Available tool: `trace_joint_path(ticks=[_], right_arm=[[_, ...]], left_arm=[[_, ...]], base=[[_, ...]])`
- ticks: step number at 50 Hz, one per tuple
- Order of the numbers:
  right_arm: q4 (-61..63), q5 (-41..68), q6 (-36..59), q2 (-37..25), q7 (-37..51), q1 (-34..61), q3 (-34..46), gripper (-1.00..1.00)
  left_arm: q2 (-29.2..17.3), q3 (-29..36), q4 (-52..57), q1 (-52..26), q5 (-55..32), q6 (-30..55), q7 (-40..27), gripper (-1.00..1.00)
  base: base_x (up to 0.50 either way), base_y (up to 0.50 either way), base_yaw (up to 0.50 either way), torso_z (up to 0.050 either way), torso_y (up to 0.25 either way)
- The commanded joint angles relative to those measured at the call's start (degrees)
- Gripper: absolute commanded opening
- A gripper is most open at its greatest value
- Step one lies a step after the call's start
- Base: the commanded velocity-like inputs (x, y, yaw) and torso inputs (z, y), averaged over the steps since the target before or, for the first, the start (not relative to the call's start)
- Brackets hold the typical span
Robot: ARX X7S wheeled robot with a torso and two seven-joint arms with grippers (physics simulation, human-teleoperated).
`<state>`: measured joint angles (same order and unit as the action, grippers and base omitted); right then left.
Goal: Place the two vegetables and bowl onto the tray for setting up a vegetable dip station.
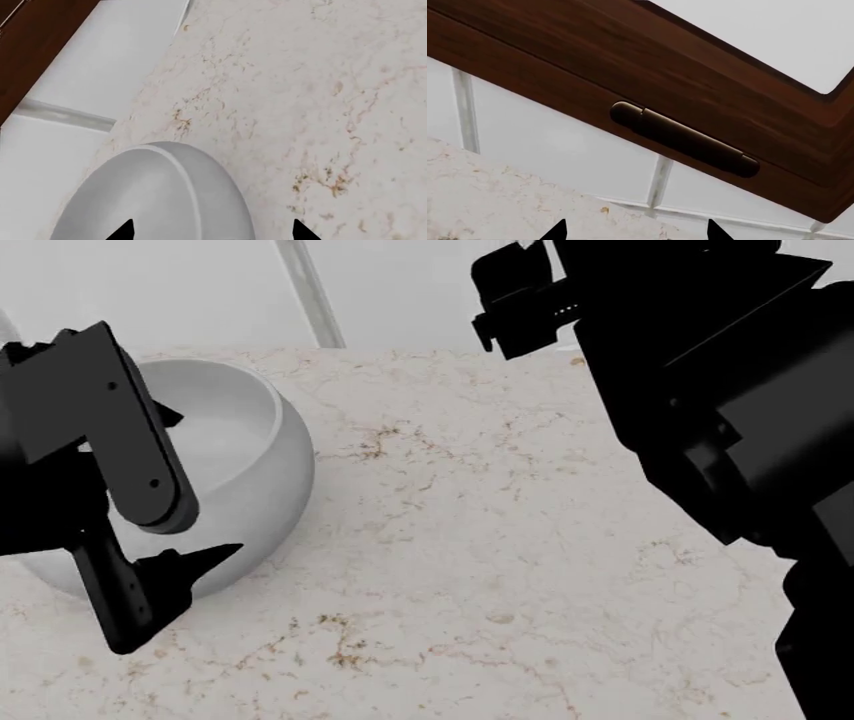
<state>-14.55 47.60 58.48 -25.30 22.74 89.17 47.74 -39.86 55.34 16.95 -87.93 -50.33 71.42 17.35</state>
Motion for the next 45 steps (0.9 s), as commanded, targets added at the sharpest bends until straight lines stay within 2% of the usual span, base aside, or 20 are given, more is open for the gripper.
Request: trace_joint_path(ticks=[1,45], right_arm=[[-0.78,-0.39,-1.01,-0.14,-0.64,-0.41,0.23,1.0],[-0.58,-0.05,-1.52,-0.5,0.08,-1.87,-0.11,1.0]], left_arm=[[1.3,2.66,-2.88,0.58,2.28,-1.19,0.65,1.0],[3.54,8.75,-10.22,3.92,7.63,-6.08,1.97,1.0]], base=[[0.0,0.0,0.0,0.0,0.0],[0.0,0.0,0.0,0.0,0.0]])
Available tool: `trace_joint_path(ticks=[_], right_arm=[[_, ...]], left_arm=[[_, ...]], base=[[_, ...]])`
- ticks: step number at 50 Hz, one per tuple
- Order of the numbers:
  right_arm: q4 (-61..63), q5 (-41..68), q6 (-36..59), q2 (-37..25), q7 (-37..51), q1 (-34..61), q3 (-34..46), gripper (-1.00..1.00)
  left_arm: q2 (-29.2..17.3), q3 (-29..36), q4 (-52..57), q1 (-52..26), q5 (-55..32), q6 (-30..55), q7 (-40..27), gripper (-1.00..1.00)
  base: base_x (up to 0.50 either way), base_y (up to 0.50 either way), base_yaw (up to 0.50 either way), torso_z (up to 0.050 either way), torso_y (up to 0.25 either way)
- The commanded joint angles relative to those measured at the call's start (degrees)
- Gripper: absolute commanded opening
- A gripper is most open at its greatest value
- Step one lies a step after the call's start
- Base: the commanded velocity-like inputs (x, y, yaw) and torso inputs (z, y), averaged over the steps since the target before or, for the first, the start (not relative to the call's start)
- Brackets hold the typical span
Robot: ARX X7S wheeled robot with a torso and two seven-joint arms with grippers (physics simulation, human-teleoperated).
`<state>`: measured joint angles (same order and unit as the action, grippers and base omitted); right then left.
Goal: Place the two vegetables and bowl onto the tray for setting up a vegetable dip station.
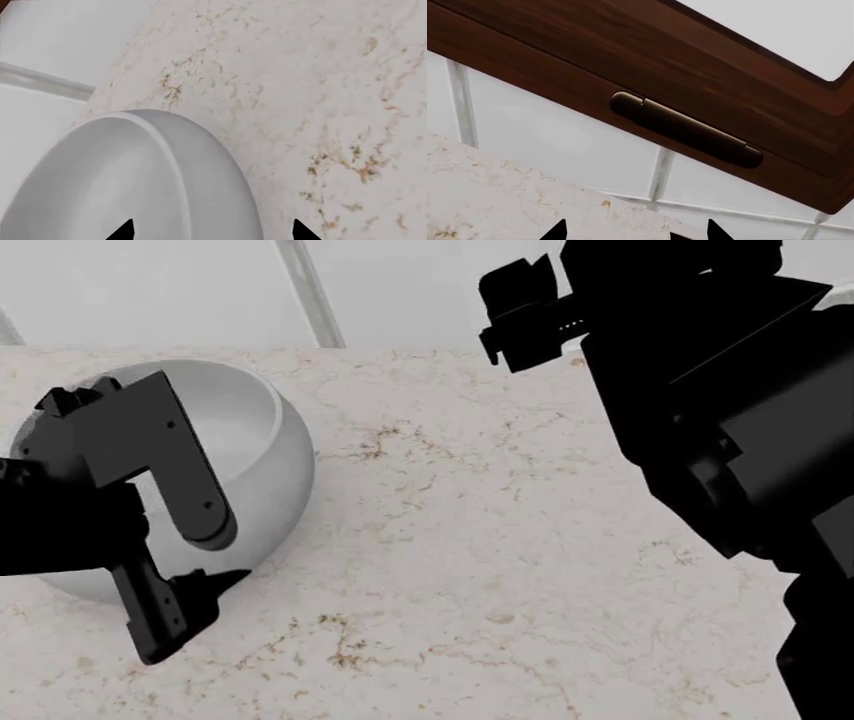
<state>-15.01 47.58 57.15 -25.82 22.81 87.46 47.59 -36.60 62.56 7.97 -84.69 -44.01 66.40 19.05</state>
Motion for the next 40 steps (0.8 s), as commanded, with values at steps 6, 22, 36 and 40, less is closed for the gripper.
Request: trace_joint_path(ticks=[6,22,36,40], right_arm=[[0.12,0.12,-0.02,-0.24,0.19,-0.17,-0.15,1.0],[0.08,0.22,-0.53,-0.38,0.33,-0.82,-0.35,1.0],[-0.02,0.24,-0.87,-0.44,0.38,-1.24,-0.39,1.0],[-0.02,0.29,-0.91,-0.37,0.43,-1.22,-0.47,1.0]], left_arm=[[0.32,2.66,-1.07,0.59,1.97,-1.32,0.78,1.0],[0.85,4.17,-2.87,0.88,3.26,-1.72,0.84,1.0],[0.39,4.91,-1.59,1.99,4.31,-4.28,0.65,-1.0],[-0.28,5.25,-0.66,2.28,4.98,-6.26,1.2,-1.0]], base=[[0.0,0.0,0.0,0.0,0.0],[0.0,0.0,0.0,0.0,0.0],[0.0,0.0,0.0,0.0,0.0],[0.0,0.0,0.0,0.0,0.0]])
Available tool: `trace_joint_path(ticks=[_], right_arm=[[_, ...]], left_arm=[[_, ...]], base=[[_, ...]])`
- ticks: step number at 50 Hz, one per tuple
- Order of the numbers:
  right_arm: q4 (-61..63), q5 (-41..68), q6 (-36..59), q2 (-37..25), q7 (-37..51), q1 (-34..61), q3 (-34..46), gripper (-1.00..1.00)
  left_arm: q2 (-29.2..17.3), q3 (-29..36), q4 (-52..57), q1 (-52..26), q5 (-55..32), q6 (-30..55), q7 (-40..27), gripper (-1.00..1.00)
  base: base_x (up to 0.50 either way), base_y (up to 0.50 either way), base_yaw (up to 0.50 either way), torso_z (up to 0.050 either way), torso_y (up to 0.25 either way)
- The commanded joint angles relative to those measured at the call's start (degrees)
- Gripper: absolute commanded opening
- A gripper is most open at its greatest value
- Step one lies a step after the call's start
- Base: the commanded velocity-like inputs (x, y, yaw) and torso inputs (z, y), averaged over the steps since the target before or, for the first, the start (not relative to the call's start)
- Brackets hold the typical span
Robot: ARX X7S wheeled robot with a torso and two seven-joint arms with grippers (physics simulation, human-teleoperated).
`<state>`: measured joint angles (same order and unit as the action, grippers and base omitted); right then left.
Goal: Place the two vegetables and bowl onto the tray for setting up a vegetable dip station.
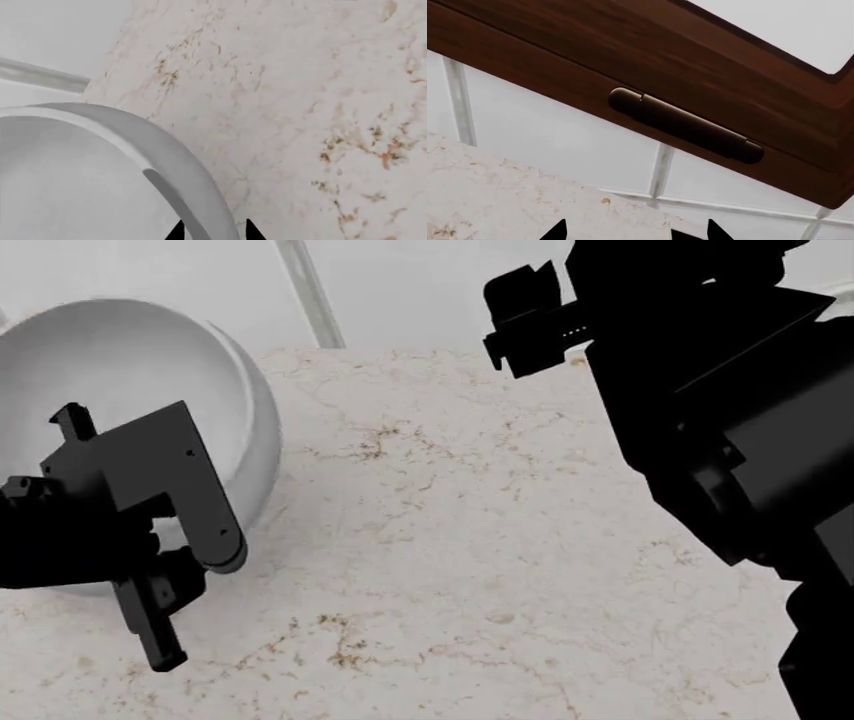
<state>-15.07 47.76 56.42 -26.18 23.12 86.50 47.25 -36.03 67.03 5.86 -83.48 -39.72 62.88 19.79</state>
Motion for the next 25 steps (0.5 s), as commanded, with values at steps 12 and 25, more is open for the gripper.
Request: trace_joint_path(ticks=[12,25], right_arm=[[2.66,-0.1,-0.61,-0.86,1.42,-0.82,-0.32,1.0],[13.67,8.63,8.15,-3.62,8.17,-2.26,-5.56,1.0]], left_arm=[[-2.55,-3.58,6.62,0.07,-1.57,-3.49,-1.84,-1.0],[-6.18,-7.75,17.8,-1.26,-6.09,3.09,-8.68,-1.0]], base=[[0.0,0.0,0.0,0.0,0.0],[-0.33,0.0,0.0,0.0,0.0]])
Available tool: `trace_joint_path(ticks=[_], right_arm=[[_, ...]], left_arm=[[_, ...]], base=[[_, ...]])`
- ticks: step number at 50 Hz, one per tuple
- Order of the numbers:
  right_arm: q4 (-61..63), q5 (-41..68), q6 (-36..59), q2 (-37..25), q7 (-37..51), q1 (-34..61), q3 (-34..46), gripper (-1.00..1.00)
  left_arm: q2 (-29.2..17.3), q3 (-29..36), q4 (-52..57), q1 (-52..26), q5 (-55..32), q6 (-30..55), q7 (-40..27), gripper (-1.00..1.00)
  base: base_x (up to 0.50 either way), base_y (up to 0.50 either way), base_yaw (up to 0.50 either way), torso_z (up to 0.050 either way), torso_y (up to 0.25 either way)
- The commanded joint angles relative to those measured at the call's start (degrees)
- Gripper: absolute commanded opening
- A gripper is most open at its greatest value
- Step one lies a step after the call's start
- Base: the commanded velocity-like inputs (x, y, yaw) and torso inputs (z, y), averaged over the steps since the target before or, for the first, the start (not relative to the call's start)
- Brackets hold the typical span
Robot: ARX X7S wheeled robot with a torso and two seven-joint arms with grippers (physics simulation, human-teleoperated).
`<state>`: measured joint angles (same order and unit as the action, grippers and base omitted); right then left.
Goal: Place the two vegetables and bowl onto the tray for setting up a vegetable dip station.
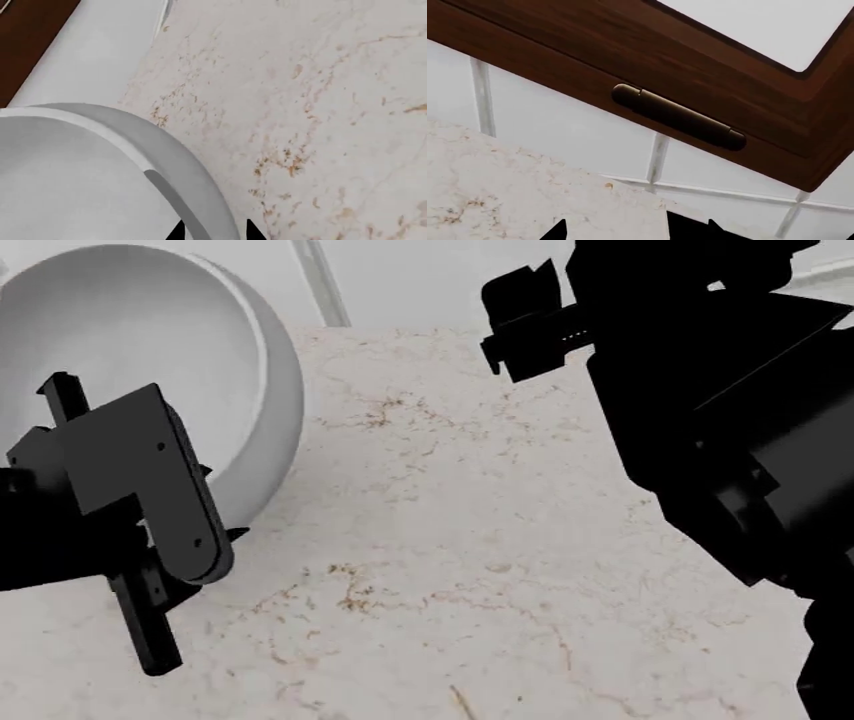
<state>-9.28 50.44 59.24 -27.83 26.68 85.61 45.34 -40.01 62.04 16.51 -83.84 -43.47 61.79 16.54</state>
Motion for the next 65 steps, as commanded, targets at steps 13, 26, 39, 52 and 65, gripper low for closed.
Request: trace_joint_path(ticks=[13,26,39,52,65], right_arm=[[17.32,13.83,10.11,-6.07,11.32,-4.47,-9.16,1.0],[23.73,17.28,10.29,-8.59,14.35,-7.11,-11.66,1.0],[30.27,20.42,8.35,-13.32,18.15,-12.18,-15.75,1.0],[33.45,24.69,8.45,-20.1,18.75,-13.01,-20.12,1.0],[34.68,25.17,6.99,-22.36,20.21,-16.58,-21.34,1.0]], left_arm=[[-3.33,-6.26,11.21,-0.59,-7.65,6.94,-7.27,-1.0],[-4.16,-7.65,15.8,-0.85,-11.18,9.42,-9.02,-1.0],[-2.68,-9.22,14.81,0.78,-11.95,7.84,-11.21,-1.0],[0.65,-7.45,16.01,-4.26,-12.36,12.79,-11.69,-1.0],[7.1,-11.83,10.87,-3.24,-16.54,18.58,-20.99,-1.0]], base=[[-0.5,0.0,0.0,0.0,0.0],[-0.5,0.0,0.0,0.0,0.0],[-0.08,-0.26,0.0,0.0,0.0],[0.0,-0.5,0.0,0.0,0.0],[0.0,-0.5,0.0,0.0,0.0]])
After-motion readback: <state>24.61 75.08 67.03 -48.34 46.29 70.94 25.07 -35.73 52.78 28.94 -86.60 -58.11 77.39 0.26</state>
